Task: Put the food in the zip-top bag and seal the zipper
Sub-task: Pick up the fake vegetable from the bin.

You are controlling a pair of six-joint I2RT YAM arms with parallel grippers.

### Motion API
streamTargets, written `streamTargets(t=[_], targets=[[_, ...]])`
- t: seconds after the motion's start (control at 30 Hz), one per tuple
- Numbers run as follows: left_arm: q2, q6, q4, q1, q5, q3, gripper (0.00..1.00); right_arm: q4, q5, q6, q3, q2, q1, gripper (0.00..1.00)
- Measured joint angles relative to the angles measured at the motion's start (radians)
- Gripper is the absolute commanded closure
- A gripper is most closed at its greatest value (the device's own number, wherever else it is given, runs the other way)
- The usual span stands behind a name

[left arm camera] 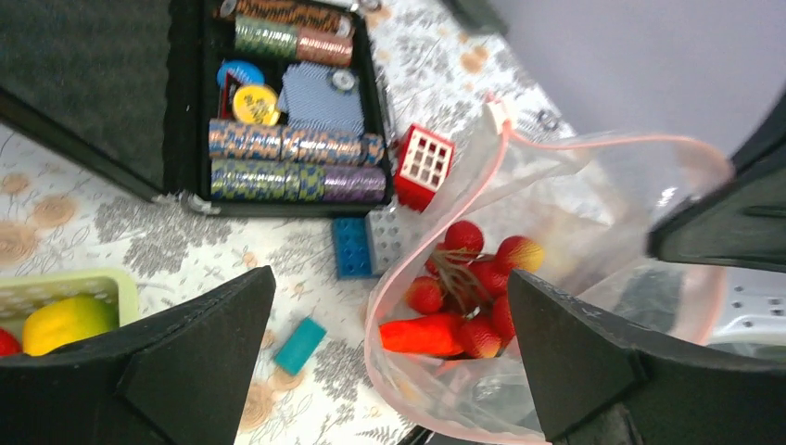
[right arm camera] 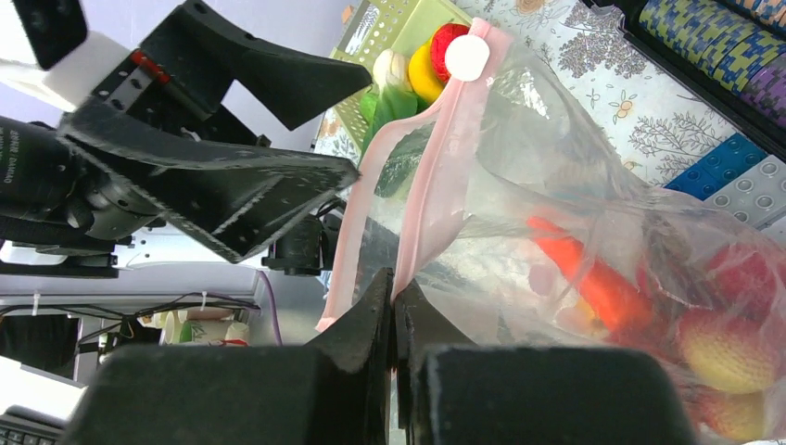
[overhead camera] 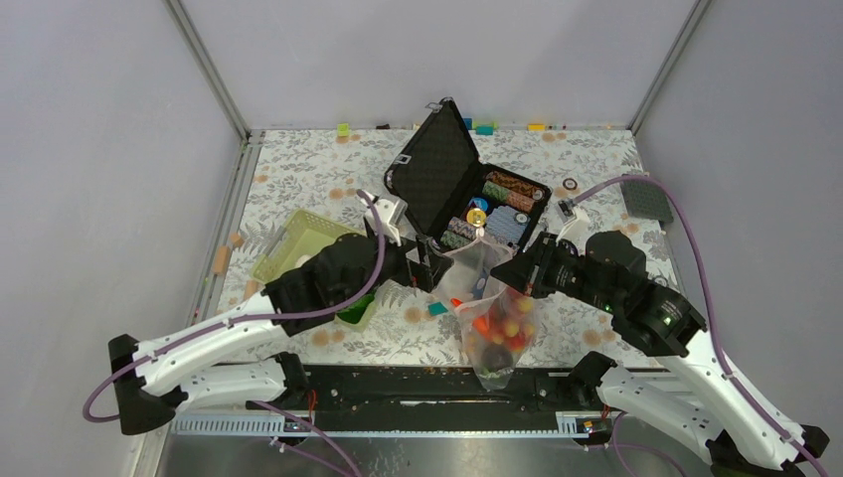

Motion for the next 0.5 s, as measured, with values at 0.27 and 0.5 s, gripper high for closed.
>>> streamTargets(t=[0.27, 0.5], targets=[[0.045, 0.02, -0.081, 0.005, 0.07, 0.018, 0.01, -0.012, 0.013, -0.052, 0.013, 0.023, 0.0, 1.0], [0.043, 0.023, -0.107, 0.005, 0.074, 0.018, 0.01, -0.177, 0.094, -0.219, 0.202, 0.138, -0.004, 1.0]])
